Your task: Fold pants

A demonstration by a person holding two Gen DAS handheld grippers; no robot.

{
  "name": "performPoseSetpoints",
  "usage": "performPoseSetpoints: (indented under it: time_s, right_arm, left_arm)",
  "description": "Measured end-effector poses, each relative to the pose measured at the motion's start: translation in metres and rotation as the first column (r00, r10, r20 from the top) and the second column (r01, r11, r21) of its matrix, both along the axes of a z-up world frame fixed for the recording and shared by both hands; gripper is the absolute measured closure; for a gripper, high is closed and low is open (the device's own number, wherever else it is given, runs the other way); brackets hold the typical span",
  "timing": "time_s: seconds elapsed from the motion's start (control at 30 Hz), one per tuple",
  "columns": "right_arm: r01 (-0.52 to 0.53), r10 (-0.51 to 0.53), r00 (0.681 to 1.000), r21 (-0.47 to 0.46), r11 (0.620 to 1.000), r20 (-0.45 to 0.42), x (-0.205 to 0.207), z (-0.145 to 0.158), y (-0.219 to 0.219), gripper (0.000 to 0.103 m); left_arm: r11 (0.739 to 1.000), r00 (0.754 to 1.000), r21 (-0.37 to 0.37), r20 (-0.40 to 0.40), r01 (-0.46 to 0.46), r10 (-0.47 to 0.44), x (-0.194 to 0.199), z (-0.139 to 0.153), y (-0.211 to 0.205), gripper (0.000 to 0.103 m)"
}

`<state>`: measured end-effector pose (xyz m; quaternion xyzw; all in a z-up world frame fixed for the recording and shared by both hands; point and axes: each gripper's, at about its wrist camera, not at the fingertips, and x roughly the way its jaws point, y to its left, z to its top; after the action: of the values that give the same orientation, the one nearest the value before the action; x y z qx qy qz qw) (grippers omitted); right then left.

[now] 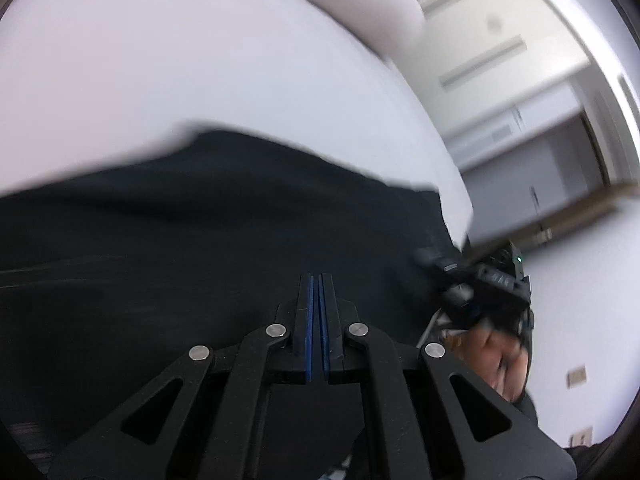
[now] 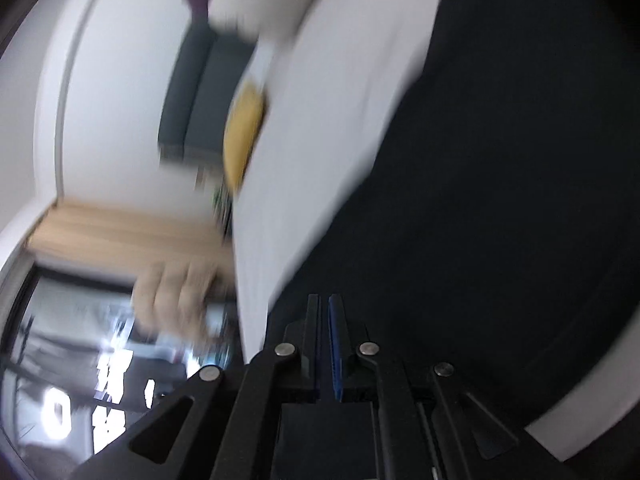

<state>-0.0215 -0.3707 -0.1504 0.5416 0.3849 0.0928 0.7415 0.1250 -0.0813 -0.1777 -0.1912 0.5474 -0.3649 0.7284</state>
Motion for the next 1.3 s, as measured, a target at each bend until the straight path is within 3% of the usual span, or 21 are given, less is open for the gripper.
performPoseSetpoints:
  time_s: [0.1, 0.17, 0.27, 0.37, 0.5, 0.6, 0.67, 0.7, 0.73, 0.77, 0.87, 0.97, 1.03, 1.23, 1.3]
  right_arm:
    - [-0.055, 0.054, 0.996, -0.009, 0.998, -0.065, 0.010, -0.026, 0.037, 0.103]
    - [-0.039, 0.040, 0.997, 0.016, 0.999, -0.066, 0.010, -0.033, 0.028, 0.103]
    - [0.043, -0.046, 0.998, -0.060, 0.997, -0.049, 0.010, -0.028, -0.021, 0.103]
    - [0.166, -0.167, 0.985, -0.037, 0.985, -0.035, -0.010, -0.034, -0.083, 0.103]
    - [0.331, -0.337, 0.941, -0.131, 0.934, -0.029, -0.024, -0.024, -0.165, 0.103]
    - [0.462, -0.488, 0.872, -0.266, 0.846, -0.039, -0.046, 0.011, -0.208, 0.102]
    - [0.514, -0.537, 0.843, -0.293, 0.806, 0.001, -0.066, 0.039, -0.219, 0.071]
    - [0.533, -0.551, 0.834, -0.296, 0.792, 0.029, -0.077, 0.053, -0.219, 0.060]
    - [0.546, -0.558, 0.829, -0.292, 0.785, 0.049, -0.087, 0.062, -0.213, 0.042]
    - [0.551, -0.560, 0.827, -0.290, 0.783, 0.059, -0.098, 0.066, -0.213, 0.037]
    - [0.537, -0.540, 0.840, -0.234, 0.811, 0.056, -0.116, 0.061, -0.191, 0.037]
    - [0.541, -0.547, 0.837, -0.157, 0.827, 0.006, -0.136, 0.025, -0.174, 0.037]
    - [0.551, -0.557, 0.830, -0.102, 0.828, -0.035, -0.150, -0.002, -0.189, 0.038]
    - [0.556, -0.555, 0.830, 0.013, 0.831, -0.049, -0.143, -0.033, -0.202, 0.040]
    - [0.559, -0.558, 0.829, 0.029, 0.829, -0.036, -0.139, -0.035, -0.207, 0.045]
  left_arm:
    - [0.997, 0.997, 0.061, -0.068, 0.047, -0.043, 0.005, -0.029, -0.040, 0.099]
    - [0.998, 0.996, 0.056, -0.087, 0.030, -0.025, 0.010, -0.042, -0.042, 0.099]
    - [0.999, 0.997, 0.051, -0.081, -0.008, 0.012, 0.015, -0.045, -0.027, 0.099]
    - [0.998, 0.994, 0.031, -0.092, -0.053, 0.056, 0.018, -0.049, -0.005, 0.099]
    - [0.992, 0.992, 0.064, -0.058, -0.106, 0.109, 0.015, -0.049, 0.024, 0.099]
    - [0.978, 0.986, 0.136, -0.013, -0.160, 0.163, 0.010, -0.038, 0.048, 0.099]
    - [0.964, 0.979, 0.173, 0.023, -0.202, 0.201, 0.006, -0.028, 0.062, 0.099]
    - [0.962, 0.976, 0.169, 0.025, -0.216, 0.214, 0.006, -0.024, 0.065, 0.099]
    - [0.963, 0.975, 0.151, 0.029, -0.224, 0.222, 0.005, -0.019, 0.064, 0.099]
    - [0.966, 0.976, 0.140, 0.034, -0.217, 0.214, 0.003, -0.015, 0.059, 0.099]
    - [0.984, 0.989, 0.103, 0.036, -0.145, 0.142, -0.002, -0.007, 0.029, 0.099]
    - [0.994, 0.996, 0.073, 0.010, -0.084, 0.083, -0.003, -0.011, -0.005, 0.099]
    - [0.996, 0.997, 0.065, -0.029, -0.064, 0.066, 0.000, -0.023, -0.020, 0.099]
    - [0.996, 0.995, 0.055, -0.065, -0.066, 0.069, 0.001, -0.038, -0.018, 0.099]
    - [0.997, 0.995, 0.050, -0.075, -0.067, 0.071, -0.001, -0.040, -0.007, 0.099]
